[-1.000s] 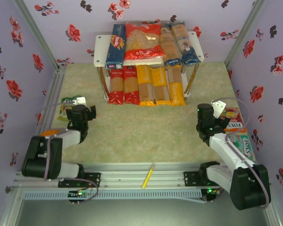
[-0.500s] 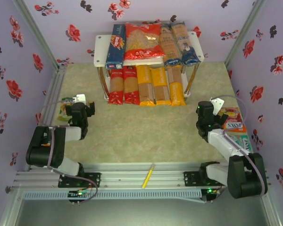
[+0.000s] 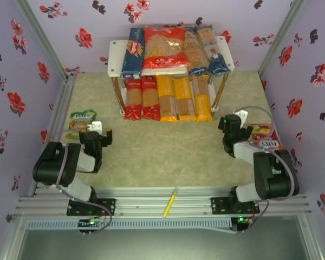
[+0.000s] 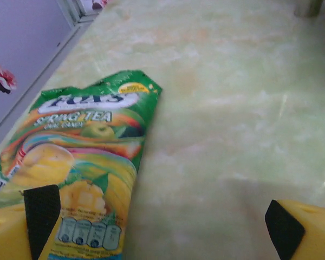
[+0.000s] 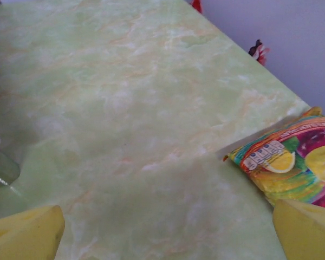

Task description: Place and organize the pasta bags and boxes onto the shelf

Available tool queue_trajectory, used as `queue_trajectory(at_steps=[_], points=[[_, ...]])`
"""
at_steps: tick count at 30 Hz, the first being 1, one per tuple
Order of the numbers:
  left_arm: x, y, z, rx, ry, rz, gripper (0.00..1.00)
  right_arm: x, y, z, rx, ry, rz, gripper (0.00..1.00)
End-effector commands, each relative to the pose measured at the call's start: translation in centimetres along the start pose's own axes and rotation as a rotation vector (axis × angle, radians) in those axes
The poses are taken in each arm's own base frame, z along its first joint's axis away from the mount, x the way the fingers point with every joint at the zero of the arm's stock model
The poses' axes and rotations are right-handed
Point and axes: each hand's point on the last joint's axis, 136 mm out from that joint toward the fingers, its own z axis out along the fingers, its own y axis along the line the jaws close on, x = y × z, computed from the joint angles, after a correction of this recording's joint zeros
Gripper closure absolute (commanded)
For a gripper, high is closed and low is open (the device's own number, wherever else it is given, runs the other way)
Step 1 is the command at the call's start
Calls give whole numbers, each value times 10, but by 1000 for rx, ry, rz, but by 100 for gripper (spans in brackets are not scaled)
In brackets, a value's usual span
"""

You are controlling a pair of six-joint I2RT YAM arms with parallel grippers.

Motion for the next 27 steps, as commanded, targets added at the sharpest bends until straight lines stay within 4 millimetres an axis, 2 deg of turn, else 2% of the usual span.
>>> queue_trajectory(at_steps=[1,9,12,13,15,20,26,27], points=[[-48,11,0,-47,-173,-38,0,-20,12,5,-53,-56,-36,1],[-48,14,4,-60,-148,-48,0,-28,25,12,-102,-102,-89,1],[-42,17,9,-72,-107,-55,0,-29,44,2,-218,58,-86,1],[-52,19,13,-79,-117,-69,0,-30,52,-3,-268,67,-84,1],[-51,24,18,-98,-90,-89,0,-33,57,-7,-313,22,-69,1],[-50,27,20,-98,-76,-101,0,-14,38,5,-252,-20,-62,1],[-50,27,20,-98,-76,-102,0,-25,30,17,-237,-66,-36,1],[-49,27,20,-98,-75,-101,0,-19,28,22,-234,-41,-28,1]])
